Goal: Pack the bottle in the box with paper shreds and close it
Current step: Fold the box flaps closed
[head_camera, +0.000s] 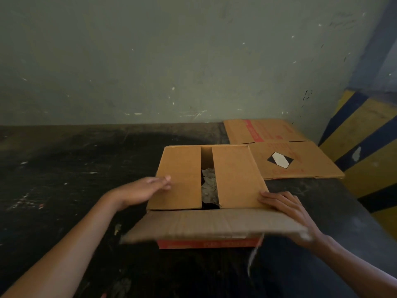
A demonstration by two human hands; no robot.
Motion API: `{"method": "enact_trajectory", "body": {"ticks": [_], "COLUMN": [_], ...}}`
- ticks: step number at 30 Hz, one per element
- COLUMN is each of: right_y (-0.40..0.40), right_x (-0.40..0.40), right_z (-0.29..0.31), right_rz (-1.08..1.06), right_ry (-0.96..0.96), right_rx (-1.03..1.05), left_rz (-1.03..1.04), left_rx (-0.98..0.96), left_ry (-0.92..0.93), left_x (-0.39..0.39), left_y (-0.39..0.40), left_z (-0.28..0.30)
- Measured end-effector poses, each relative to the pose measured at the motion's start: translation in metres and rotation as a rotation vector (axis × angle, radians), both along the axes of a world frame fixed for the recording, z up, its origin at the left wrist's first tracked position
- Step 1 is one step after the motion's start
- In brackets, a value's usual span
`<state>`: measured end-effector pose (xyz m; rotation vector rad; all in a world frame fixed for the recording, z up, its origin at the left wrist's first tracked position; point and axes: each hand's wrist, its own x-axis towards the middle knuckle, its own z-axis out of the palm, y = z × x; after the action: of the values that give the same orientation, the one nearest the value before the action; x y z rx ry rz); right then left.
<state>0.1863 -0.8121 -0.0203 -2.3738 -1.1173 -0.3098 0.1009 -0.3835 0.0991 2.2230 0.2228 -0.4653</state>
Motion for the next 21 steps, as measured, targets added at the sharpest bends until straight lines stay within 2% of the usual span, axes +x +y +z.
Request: {"method": "enact_trajectory", "body": {"ticks": [4, 5, 7, 9, 13, 18, 21], "right_y": [0.026, 0.035, 0.047, 0.056, 0.075, 0.105, 0.123], "right_x": [0.000, 0.003, 0.016, 0.040, 0.089, 0.156, 0.196], "right_z": [0.015, 0.023, 0.038, 0.044, 0.054, 0.063, 0.067], "right_rz": [-0.162, -0.188, -0.265, -0.372, -0.443, -0.512, -0.558], "right_ry": [0.347, 0.443, 0.598, 0.703, 0.951, 0.978, 0.988], "right_rx": [0.398, 0.462, 0.535, 0.540, 0.526, 0.467, 0.432], "left_rz": [0.494, 0.612, 0.717, 0.695, 0.498, 0.404, 0.404], "left_rx": [-0.572, -0.669, -0.695, -0.583, -0.171, 0.229, 0.336], "left_ry": [-0.104, -0.139, -0.194, -0.217, -0.195, -0.110, -0.112], "left_x": [0.009, 0.011, 0.015, 0.021, 0.044, 0.066, 0.073], "left_y": [0.027, 0.026, 0.016, 0.000, -0.021, -0.028, -0.027], "left_z": [-0.009, -0.013, -0.020, -0.024, -0.031, -0.055, -0.066]}}
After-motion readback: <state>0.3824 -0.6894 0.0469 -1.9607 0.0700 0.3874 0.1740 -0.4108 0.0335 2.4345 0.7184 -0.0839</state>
